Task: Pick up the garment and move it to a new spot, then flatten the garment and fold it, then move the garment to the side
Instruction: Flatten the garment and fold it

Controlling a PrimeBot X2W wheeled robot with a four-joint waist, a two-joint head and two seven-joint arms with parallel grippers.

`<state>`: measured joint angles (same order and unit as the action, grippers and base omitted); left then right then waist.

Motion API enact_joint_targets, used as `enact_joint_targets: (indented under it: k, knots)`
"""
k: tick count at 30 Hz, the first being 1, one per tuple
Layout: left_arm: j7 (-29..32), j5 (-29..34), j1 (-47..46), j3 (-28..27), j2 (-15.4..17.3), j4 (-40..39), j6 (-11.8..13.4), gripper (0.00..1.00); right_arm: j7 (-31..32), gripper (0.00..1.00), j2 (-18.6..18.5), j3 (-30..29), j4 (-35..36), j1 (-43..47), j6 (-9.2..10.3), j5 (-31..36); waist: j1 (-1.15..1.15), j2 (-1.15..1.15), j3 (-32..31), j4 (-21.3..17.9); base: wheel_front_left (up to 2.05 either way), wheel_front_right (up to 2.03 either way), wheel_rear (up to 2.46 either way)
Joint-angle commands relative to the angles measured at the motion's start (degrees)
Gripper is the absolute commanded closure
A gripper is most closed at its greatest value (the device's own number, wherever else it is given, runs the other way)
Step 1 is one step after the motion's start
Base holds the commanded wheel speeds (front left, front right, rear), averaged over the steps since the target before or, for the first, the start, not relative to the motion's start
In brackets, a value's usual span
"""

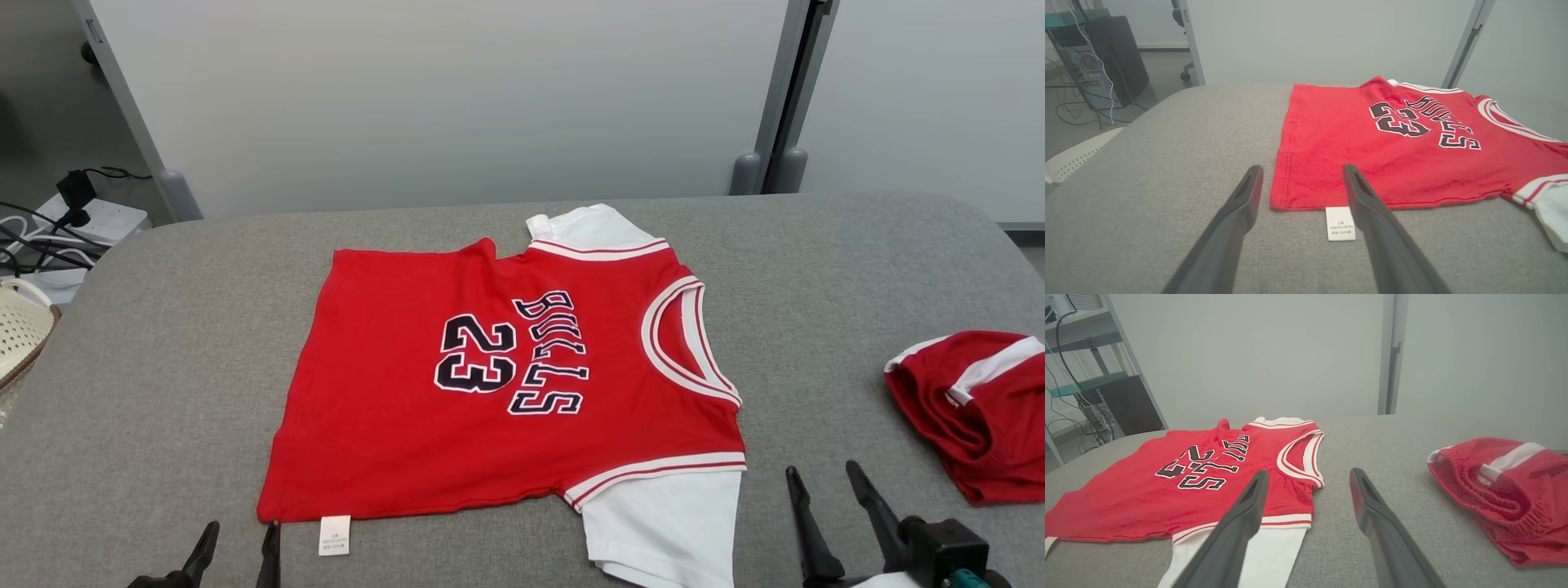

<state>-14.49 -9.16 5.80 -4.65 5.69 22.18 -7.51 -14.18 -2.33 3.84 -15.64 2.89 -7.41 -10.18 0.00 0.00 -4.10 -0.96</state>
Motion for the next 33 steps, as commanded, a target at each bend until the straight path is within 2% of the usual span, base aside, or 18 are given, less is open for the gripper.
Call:
enact_joint_targets:
  k: [1,12,17,28,33]
  knots:
    - [-0.5,0.3,-1.4,-1.3,1.0,-1.1,0.0,0.00,-0.8,0.00,-0.5,2.1,-0.6,-1.8,-0.08,-0.6,0.00,0.00,0.1,0.0,0.00,0.00,0.00]
    - [-0.5,-2.4,-2.3,2.1,2.1,7.2,0.0,0.00,0.3,0.00,-0.5,7.9,-12.3,-4.3,-0.08,-4.4,0.00,0.00,1.3,0.1,0.00,0.00,0.00]
    - [-0.5,-3.2,-3.1,3.8,2.9,10.4,0.0,0.00,3.6,0.00,-0.5,11.6,-16.7,-5.2,-0.08,-7.3,0.00,0.00,2.0,0.3,0.00,0.00,0.00]
    - [-0.5,-4.7,-4.4,6.2,4.0,12.3,0.0,0.00,5.9,0.00,-0.5,16.9,-22.1,-6.4,-0.08,-12.4,0.00,0.00,3.1,1.1,0.00,0.00,0.00]
    - [-0.5,-4.9,-4.6,6.8,4.1,12.1,0.0,0.00,3.9,0.00,-0.5,17.5,-23.1,-7.1,-0.08,-14.2,0.00,0.00,3.2,1.4,0.00,0.00,0.00]
